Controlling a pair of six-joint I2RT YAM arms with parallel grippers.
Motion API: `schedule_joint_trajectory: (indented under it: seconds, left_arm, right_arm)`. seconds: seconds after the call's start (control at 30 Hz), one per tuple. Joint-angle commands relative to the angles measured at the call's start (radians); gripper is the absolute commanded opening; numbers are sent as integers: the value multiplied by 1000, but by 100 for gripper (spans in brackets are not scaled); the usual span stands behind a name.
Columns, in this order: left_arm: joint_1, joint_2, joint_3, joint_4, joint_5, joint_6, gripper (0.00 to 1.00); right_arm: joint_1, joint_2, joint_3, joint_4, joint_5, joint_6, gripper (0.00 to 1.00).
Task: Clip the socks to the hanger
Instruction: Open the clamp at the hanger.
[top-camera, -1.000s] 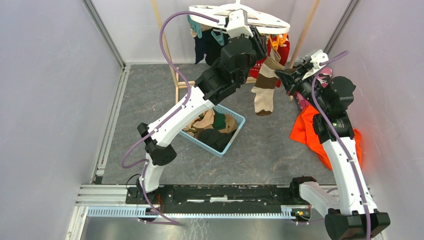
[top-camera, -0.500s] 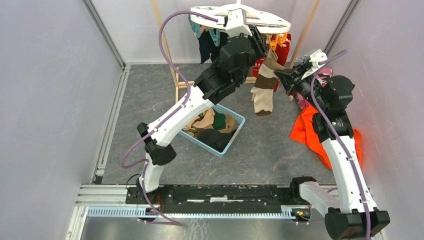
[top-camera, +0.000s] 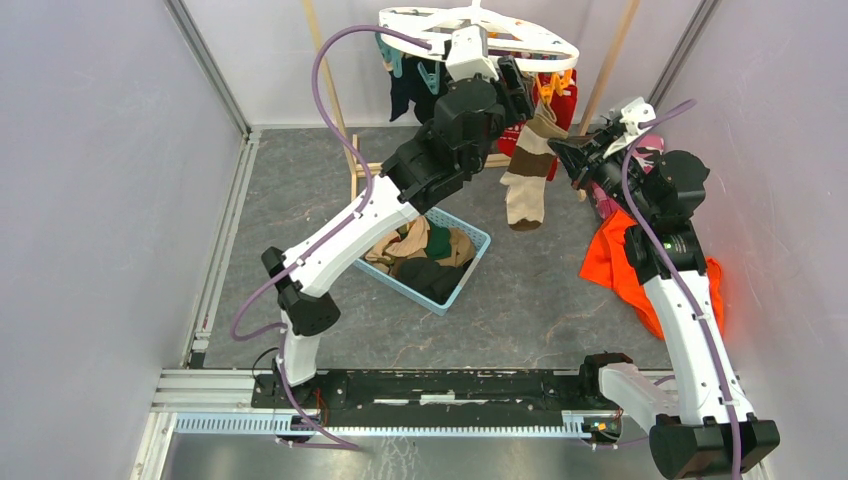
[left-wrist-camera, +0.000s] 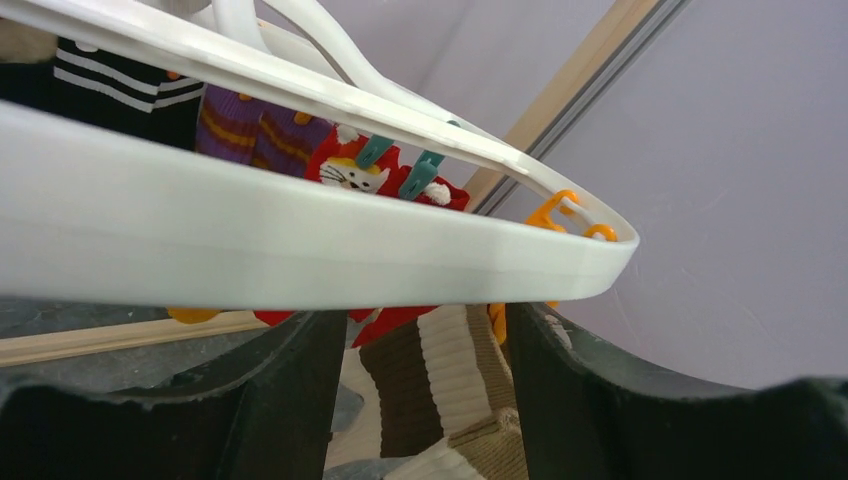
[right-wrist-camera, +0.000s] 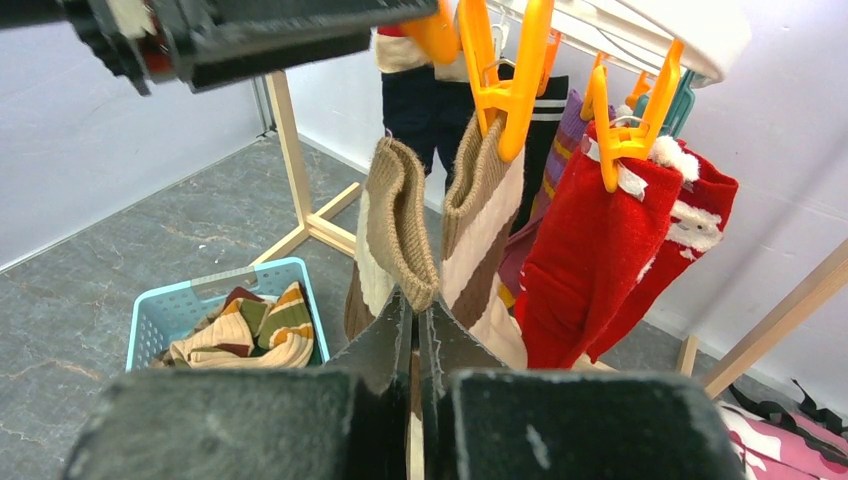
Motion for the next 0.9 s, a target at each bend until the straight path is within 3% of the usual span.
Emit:
schedule_joint_trajectory:
  seconds: [0.0,0.27,0.4,0.53,0.77,0.87]
  left_arm:
    - [3,-90,-9,40,-9,-20,67]
    - [12,-152,-22,-64,83,-84,90]
    - [16,-216,-99,-65,124,-131,100]
    - [21,-247,-122,-85,156,-173,98]
    - [21,-236,-123,-89,239,-197,83]
    - [20,-218,-112,-96,226,-191,81]
  right_arm:
    - [-1,-3,-8,61,-12,21,0]
    - [-1,3,-8,70,-22,29,0]
    - [-1,5,-10,75,-26,32,0]
    - [-1,9,-10,86,-31,39,0]
    - [-1,15,-12,103,-38,50,0]
    - [-1,17,-15,106,-43,53,0]
